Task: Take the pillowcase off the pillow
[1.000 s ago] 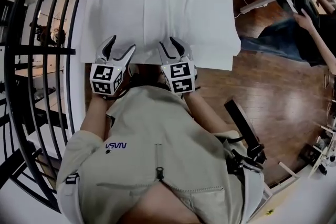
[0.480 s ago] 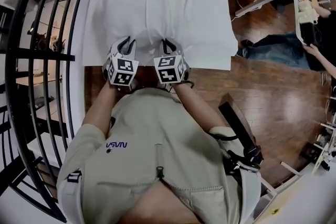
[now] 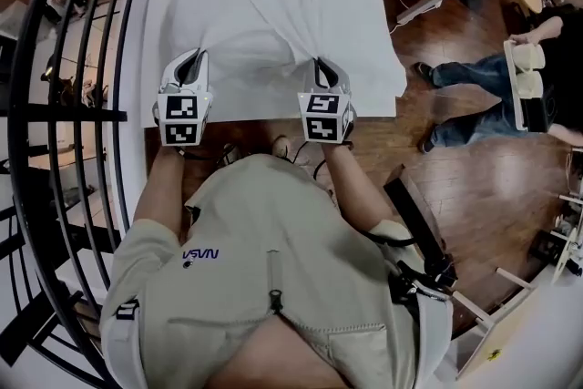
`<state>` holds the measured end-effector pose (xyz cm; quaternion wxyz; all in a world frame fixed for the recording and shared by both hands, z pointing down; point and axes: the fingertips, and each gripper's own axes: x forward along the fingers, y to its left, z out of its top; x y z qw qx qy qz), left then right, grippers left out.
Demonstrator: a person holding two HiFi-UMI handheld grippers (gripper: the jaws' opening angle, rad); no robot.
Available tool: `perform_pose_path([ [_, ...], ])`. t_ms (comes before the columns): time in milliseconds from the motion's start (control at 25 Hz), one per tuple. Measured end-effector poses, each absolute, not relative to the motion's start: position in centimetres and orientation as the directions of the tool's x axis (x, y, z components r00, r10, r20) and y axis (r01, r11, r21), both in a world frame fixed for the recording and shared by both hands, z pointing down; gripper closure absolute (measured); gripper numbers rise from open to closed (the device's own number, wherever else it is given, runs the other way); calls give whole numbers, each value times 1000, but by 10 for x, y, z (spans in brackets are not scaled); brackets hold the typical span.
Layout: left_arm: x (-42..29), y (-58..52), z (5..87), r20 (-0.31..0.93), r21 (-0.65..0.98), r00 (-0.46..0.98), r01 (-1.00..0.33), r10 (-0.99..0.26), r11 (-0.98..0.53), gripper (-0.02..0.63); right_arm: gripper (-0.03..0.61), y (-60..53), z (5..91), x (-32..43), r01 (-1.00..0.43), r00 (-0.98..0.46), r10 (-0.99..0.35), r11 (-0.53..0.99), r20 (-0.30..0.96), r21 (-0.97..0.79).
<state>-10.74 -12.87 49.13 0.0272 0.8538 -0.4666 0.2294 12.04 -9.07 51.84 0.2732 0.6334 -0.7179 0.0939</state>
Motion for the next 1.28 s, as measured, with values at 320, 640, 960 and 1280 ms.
perform_pose_path([
  [320, -137, -114, 528, 459, -39, 447, -853, -768, -520, 594, 568, -80, 552, 138, -977, -34, -813, 148, 581, 150],
  [640, -140, -96, 573, 513, 65, 439, -877, -737, -477, 594, 569, -70, 579, 135, -985, -44, -766, 141, 641, 101],
  [960, -124, -82, 517, 451, 78, 504, -844, -736, -530, 460, 440, -50, 535, 117, -953, -230, -751, 304, 619, 14],
  [1280, -95, -153, 447, 353, -14, 499, -843, -791, -538, 372, 440, -121, 439, 96, -899, -363, -835, 431, 413, 83],
])
